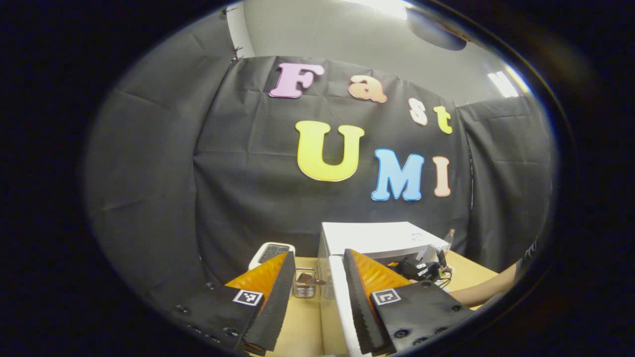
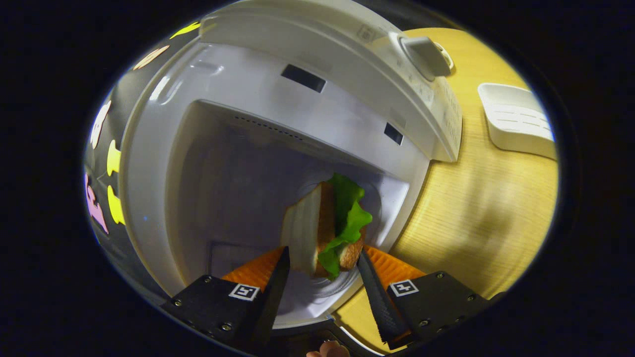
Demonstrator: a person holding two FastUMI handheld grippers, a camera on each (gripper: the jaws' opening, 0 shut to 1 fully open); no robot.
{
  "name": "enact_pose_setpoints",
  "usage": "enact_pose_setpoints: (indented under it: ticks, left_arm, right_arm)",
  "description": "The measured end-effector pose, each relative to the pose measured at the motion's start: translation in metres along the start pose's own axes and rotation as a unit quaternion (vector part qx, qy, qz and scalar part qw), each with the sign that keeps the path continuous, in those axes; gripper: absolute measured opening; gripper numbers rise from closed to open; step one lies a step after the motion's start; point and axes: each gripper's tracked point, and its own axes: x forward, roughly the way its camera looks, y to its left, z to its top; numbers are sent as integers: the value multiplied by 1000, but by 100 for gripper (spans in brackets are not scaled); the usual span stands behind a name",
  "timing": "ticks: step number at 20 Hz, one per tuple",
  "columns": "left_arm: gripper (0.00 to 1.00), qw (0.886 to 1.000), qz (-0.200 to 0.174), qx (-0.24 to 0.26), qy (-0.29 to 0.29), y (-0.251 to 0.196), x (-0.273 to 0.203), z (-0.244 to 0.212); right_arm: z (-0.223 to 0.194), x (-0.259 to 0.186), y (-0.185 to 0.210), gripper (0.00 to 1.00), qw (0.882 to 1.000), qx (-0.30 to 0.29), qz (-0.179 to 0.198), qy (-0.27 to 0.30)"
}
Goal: Open the microwave oven with the left hand, put the food in, and close the microwave oven.
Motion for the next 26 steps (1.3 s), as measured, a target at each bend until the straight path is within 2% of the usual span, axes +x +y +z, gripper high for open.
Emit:
enact_pose_setpoints:
  ticks: [3, 6, 9, 14, 18, 20, 23, 26]
  left_arm:
    - [66, 1000, -11, 0, -4, -13, 6, 0]
    - [66, 1000, -20, -2, -7, -25, 9, 0]
    - [66, 1000, -26, 0, -9, -37, 10, -1]
    - [66, 999, -30, 3, -14, -56, 6, 1]
    - [66, 999, -33, 3, -16, -73, 3, 1]
    - [66, 999, -33, 6, -18, -80, 0, 1]
    - [66, 999, -31, 9, -18, -87, -5, -2]
    - [95, 999, -21, 16, -25, -84, -12, -6]
  right_arm:
    - [12, -29, 3, 80, 997, -82, 12, -1]
    - [24, -70, 7, 80, 981, -189, 29, -9]
    - [52, -116, 19, 80, 956, -285, 45, -44]
    - [91, -189, 42, 80, 905, -404, 86, -100]
    - [115, -244, 47, 80, 877, -451, 98, -132]
    - [130, -273, 50, 80, 855, -483, 102, -160]
    - [143, -313, 61, 80, 840, -497, 113, -185]
    - [156, -336, 65, 80, 836, -500, 123, -191]
